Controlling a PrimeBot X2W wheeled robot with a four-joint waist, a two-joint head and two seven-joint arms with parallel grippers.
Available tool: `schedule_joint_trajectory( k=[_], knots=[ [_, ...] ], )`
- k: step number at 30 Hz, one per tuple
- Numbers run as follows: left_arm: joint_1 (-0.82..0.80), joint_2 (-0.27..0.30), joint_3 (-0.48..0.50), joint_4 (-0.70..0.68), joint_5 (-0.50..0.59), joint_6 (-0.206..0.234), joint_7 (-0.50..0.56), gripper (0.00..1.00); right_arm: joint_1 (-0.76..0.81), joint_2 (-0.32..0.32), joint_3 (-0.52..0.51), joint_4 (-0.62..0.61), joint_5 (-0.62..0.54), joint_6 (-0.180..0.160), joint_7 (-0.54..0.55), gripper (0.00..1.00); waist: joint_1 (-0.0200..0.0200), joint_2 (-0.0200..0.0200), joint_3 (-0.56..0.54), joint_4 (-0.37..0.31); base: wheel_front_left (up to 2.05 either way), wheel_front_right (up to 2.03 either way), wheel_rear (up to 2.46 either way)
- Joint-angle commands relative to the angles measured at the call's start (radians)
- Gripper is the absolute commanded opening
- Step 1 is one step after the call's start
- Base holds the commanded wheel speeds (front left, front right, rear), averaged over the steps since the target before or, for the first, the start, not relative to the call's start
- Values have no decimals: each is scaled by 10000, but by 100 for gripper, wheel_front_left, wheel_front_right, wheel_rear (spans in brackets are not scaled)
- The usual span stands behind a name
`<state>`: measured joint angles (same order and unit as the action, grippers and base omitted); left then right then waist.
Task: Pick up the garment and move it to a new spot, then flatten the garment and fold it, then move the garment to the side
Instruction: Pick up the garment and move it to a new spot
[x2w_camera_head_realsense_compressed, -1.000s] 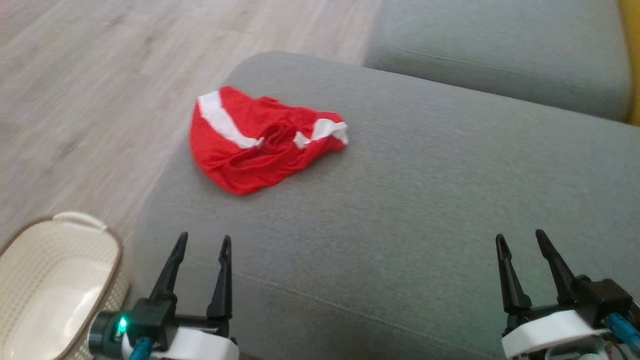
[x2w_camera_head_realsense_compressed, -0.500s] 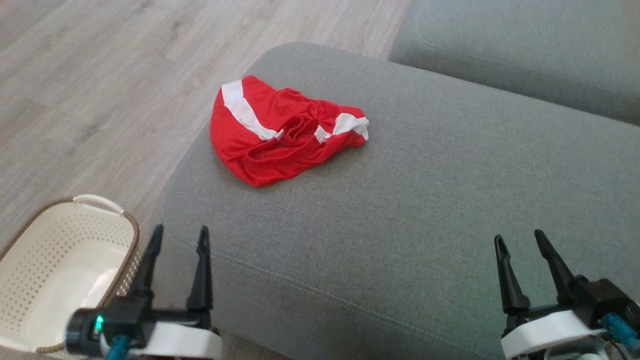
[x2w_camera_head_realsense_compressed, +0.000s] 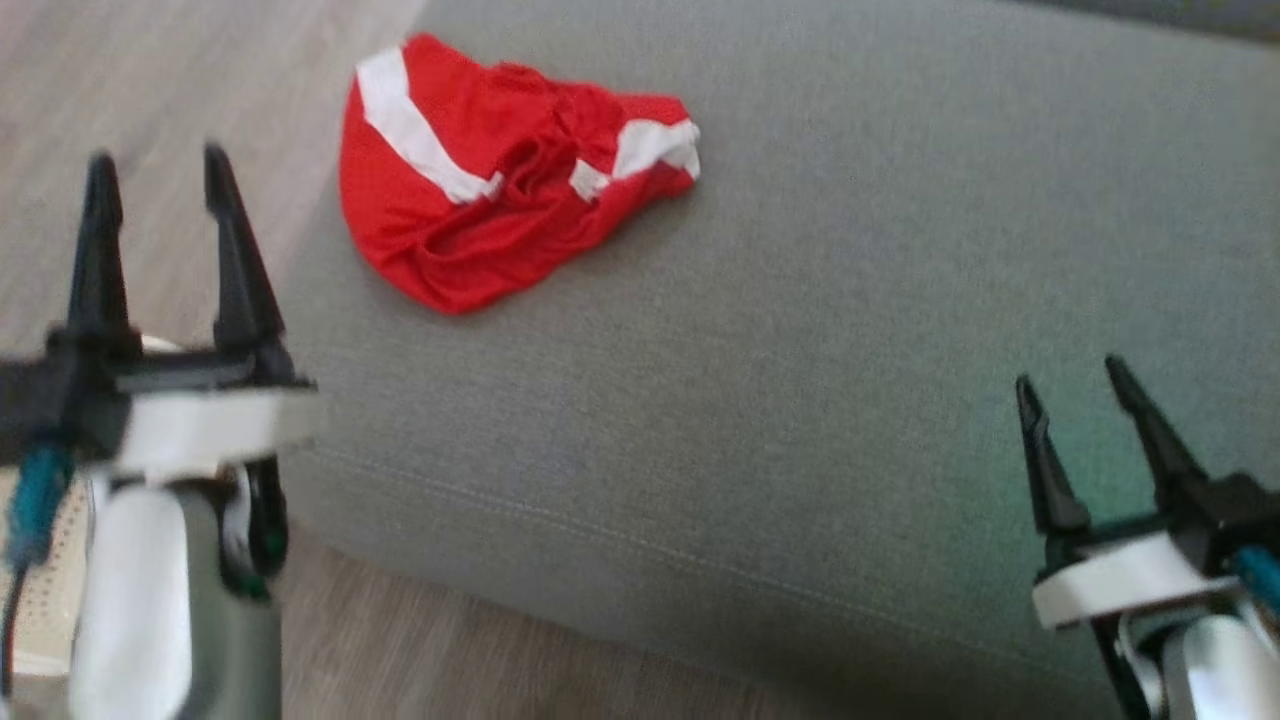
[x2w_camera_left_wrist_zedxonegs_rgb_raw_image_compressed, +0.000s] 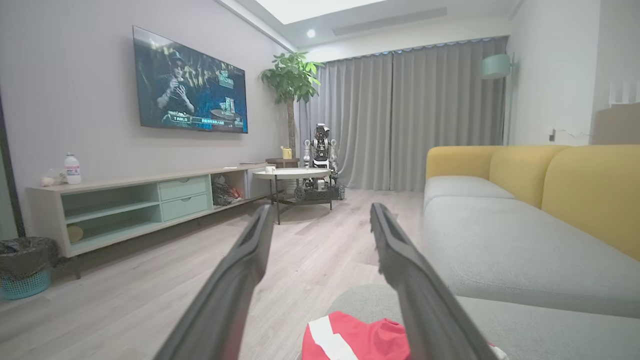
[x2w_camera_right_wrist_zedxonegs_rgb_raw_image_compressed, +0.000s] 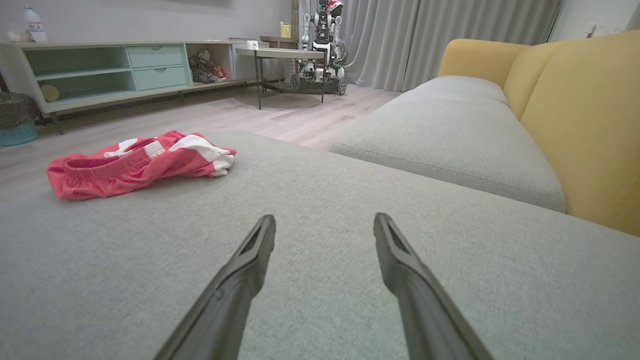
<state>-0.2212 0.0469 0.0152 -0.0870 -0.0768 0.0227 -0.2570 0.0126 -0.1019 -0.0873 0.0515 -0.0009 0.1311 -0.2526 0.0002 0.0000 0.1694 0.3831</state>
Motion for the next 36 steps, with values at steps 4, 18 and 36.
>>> schedule_joint_trajectory(
  k=[4, 18, 36],
  knots=[
    [-2856, 307, 598, 2678, -504, -568, -6, 100, -1008, -709, 393, -550, -154, -4, -91, 100, -2, 0, 1707, -540, 0, 0, 0],
    [-8087, 939, 484, 9396, -1863, -1346, 3012, 100, -2313, -1650, 542, -1144, -256, -4, -91, 100, -2, 0, 3848, -1051, 0, 0, 0],
    [-9263, 1755, -262, 12384, -2327, -1529, 3209, 0, -2930, -1614, 455, -1534, -316, -4, -91, 100, -2, 0, 4659, -1898, 0, 0, 0]
  ],
)
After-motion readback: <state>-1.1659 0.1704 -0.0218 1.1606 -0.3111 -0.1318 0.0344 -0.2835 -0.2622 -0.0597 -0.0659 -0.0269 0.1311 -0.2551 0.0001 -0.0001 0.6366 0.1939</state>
